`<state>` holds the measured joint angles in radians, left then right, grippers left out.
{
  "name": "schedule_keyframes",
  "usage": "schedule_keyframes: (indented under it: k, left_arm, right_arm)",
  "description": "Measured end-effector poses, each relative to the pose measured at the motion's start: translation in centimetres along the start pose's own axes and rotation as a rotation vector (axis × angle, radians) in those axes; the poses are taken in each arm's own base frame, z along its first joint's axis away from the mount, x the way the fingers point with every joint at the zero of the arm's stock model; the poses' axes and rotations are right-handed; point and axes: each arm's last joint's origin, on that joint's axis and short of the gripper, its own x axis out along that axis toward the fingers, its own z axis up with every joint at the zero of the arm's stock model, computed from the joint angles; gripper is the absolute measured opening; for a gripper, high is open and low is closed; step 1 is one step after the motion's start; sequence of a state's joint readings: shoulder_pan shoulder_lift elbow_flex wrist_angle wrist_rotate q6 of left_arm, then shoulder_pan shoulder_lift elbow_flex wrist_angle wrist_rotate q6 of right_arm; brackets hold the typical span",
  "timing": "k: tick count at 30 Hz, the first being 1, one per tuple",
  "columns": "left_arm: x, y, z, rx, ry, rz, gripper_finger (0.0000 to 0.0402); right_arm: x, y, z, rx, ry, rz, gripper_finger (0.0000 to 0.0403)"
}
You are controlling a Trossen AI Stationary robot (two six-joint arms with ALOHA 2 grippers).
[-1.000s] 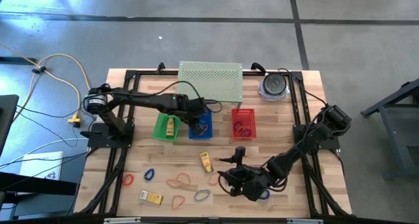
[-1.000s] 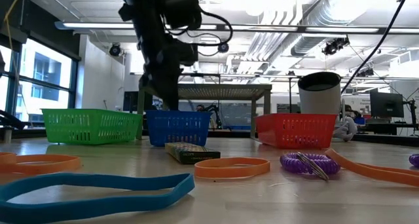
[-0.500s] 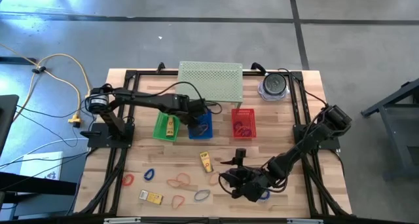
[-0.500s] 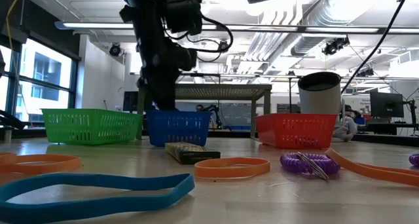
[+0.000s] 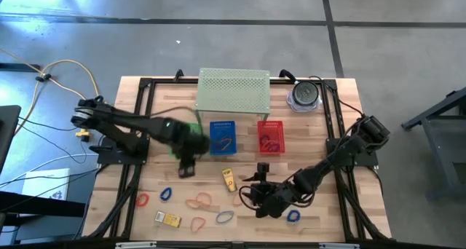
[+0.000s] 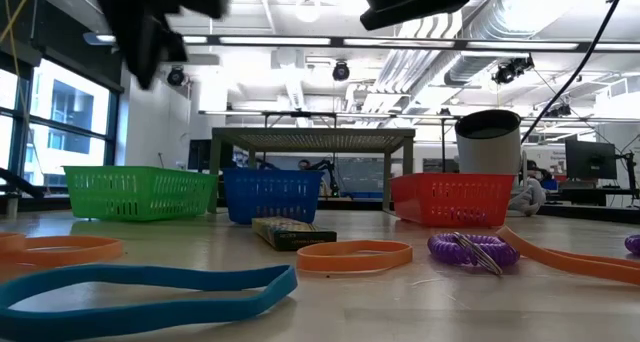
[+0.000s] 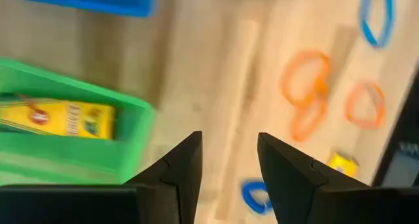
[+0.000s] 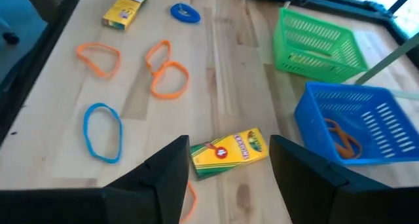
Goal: Pick & Place Office Desk Supplies
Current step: Put the blue spring keychain into the red bin
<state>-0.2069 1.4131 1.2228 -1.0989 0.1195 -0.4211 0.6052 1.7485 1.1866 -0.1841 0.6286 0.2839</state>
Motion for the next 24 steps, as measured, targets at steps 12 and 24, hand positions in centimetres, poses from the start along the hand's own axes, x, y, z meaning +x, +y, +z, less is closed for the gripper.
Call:
schedule_keyframes:
  k: [12,24]
  left_arm:
    - [1.0,-6.3,-5.6,-0.032,0.057,0.124,0.0142]
    - [4.5,-6.4,-9.8,-0.128,0.152,0.234,0.0142]
  right_arm:
    - [0.1,0.0,0.2,0.022,-0.008,0.021,0.02]
    - [0.1,-0.1,0.2,0.017,-0.009,0.03,0.02]
